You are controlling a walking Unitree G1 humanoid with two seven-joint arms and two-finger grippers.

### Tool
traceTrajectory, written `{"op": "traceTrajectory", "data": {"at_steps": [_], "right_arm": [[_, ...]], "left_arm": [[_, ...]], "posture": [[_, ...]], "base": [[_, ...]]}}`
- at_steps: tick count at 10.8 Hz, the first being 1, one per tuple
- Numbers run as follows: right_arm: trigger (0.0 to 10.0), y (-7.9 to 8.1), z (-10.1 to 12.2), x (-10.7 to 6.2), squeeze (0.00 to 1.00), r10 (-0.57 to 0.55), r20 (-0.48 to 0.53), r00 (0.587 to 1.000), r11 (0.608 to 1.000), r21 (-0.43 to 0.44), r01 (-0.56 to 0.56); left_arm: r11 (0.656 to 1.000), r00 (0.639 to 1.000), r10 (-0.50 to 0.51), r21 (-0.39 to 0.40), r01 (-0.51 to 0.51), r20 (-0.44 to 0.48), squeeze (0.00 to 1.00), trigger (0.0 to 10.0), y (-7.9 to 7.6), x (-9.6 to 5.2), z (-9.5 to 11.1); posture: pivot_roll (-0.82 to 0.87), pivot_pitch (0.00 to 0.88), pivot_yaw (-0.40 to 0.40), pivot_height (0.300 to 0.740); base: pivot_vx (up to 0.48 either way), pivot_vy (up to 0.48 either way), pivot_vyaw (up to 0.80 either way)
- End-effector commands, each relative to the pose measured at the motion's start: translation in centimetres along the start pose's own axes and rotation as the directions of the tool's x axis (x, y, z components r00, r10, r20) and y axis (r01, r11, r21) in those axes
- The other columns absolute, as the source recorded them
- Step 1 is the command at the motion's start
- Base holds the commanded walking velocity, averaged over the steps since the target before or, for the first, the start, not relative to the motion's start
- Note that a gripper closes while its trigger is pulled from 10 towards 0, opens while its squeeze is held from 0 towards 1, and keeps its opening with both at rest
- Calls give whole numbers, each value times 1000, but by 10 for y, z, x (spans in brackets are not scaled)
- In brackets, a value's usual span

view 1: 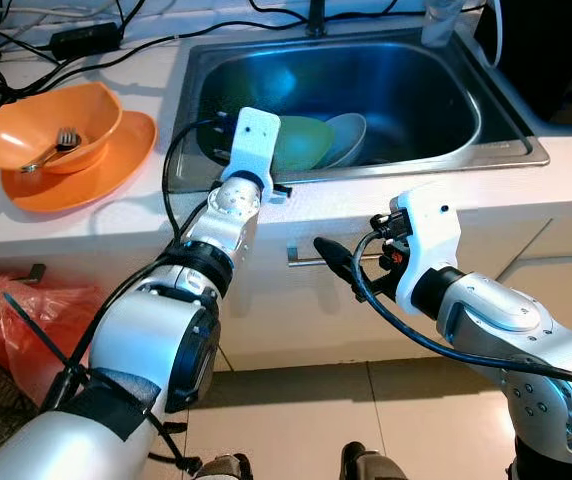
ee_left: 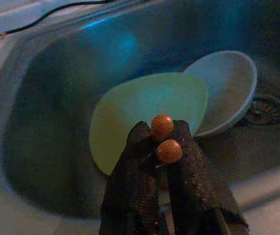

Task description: Kitchen organization

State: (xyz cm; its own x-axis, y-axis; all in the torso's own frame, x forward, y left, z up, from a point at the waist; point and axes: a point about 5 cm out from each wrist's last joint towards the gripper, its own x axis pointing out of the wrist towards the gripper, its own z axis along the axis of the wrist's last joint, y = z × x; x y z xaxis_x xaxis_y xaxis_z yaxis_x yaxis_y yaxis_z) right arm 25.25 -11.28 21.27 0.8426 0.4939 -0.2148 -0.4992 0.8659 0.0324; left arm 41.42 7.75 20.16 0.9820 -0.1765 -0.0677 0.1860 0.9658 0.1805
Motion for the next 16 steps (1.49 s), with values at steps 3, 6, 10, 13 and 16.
{"op": "traceTrajectory", "data": {"at_steps": [3, 6, 10, 13, 16], "right_arm": [[10000, 5, 0, -3, 0, 8, 3, 1000, 1000, -5, -8], [10000, 4, 1, -2, 0, 9, 1, 1000, 1000, -14, -9], [10000, 0, 4, 4, 0, 11, 12, 1000, 1000, -26, -11], [10000, -2, 8, 9, 0, 18, 33, 999, 999, -40, -17], [10000, -3, 11, 16, 0, 43, 43, 998, 998, -58, -40]], "left_arm": [[999, 999, -31, 19, 31, -10, 1000, 10000, -3, 1, 6], [1000, 1000, -1, -4, 1, 30, 1000, 10000, 6, 2, 14], [996, 960, 86, -16, -85, 266, 1000, 10000, 24, 1, 58], [979, 870, 187, -18, -201, 456, 1000, 10000, 42, -10, 69], [931, 731, 299, -20, -364, 614, 1000, 10000, 72, -33, 65]], "posture": [[-205, 160, 111, 740], [-201, 153, 104, 740], [-181, 121, 86, 740], [-151, 102, 66, 740], [-110, 85, 30, 740]], "base": [[0, 0, 0], [0, 0, 0], [0, 0, 0], [0, 0, 0], [0, 0, 0]]}}
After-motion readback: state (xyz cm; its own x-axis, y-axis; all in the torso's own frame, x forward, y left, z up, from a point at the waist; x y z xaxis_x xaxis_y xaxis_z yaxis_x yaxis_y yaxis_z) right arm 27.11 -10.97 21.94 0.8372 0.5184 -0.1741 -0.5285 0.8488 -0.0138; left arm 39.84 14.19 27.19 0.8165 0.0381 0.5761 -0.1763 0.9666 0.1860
